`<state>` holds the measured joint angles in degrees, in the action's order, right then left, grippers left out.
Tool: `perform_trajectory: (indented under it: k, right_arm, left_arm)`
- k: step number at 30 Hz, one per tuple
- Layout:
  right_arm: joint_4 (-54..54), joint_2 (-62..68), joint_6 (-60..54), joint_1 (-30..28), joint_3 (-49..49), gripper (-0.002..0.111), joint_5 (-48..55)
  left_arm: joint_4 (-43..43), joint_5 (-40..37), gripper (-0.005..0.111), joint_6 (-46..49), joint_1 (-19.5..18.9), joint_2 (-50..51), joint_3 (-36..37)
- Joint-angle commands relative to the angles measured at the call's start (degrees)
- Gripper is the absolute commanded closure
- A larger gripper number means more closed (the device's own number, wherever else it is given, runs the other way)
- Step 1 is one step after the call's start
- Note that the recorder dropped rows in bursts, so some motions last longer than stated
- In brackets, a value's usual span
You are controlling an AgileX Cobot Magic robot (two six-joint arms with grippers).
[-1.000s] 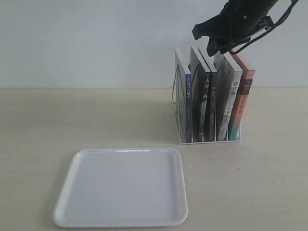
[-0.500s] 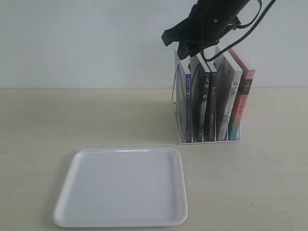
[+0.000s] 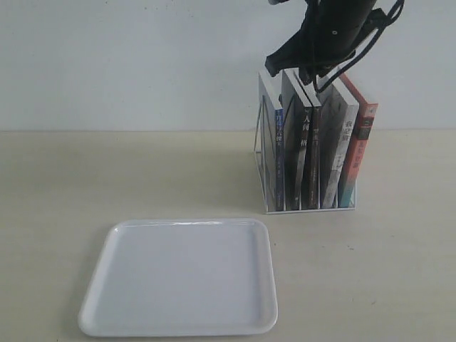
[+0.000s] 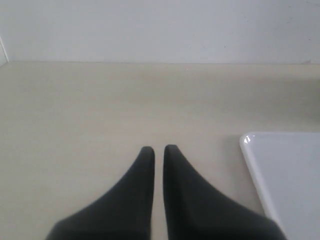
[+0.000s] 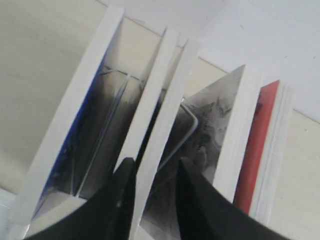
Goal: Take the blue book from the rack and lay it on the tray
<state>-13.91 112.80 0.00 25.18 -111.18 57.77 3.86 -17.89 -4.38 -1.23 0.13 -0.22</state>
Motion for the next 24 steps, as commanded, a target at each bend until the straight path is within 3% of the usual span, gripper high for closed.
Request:
perform_trajectory:
  k: [1, 12, 24]
  right_arm:
    - [-2.8, -0.1, 1.2, -0.1, -0.4, 0.081, 0.0]
    - [-1.7, -0.1, 3.0, -5.2, -0.4, 0.081, 2.8]
    - [-0.5, 3.8, 2.9, -5.2, -0.4, 0.081, 2.8]
  left_arm:
    - [0.1, 0.3, 0.101, 0.1, 0.5, -0.1, 0.2]
    - [0.1, 0.3, 0.101, 0.1, 0.5, -0.1, 0.2]
    - [0.1, 0.3, 0.101, 0.1, 0.5, -0.1, 0.2]
